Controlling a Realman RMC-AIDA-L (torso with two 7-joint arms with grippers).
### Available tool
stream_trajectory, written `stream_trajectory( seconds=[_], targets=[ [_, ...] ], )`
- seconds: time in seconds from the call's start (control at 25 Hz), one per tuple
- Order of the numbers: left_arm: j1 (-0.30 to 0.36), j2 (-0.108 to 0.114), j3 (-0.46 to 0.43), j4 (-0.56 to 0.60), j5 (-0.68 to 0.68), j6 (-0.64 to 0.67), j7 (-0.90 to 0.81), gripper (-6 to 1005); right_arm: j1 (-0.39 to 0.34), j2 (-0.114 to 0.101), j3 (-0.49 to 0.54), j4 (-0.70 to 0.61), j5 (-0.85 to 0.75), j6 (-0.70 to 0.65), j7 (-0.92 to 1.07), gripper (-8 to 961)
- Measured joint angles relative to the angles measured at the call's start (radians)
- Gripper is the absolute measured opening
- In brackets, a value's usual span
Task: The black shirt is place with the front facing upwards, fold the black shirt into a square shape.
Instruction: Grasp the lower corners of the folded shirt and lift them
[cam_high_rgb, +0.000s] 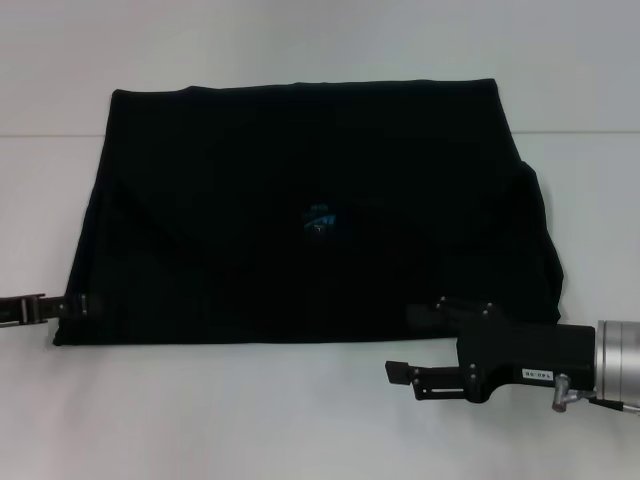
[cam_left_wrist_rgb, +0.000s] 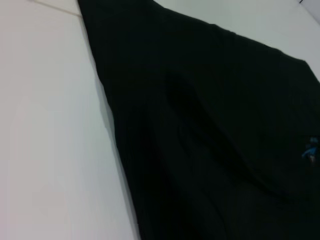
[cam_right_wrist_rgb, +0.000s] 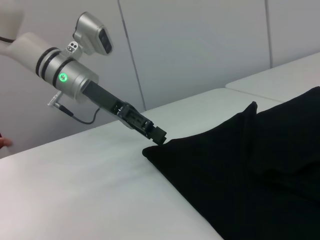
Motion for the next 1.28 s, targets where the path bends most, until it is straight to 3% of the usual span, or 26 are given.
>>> stream_trajectory(
  seconds=[0.84,1.28],
  targets=[
    [-0.005,-0.013,0.151,0.012,0.017,-0.034,-0.053,718,-0.001,-0.001,-0.001,0.001,0.000,-0.008,0.003,889],
    [-0.009,-0.015,0.156,0.018,0.031,-0.028,-0.052,266,-0.007,-0.001,0.006,-0.003,0.004,-0.018,0.021,887]
  ],
)
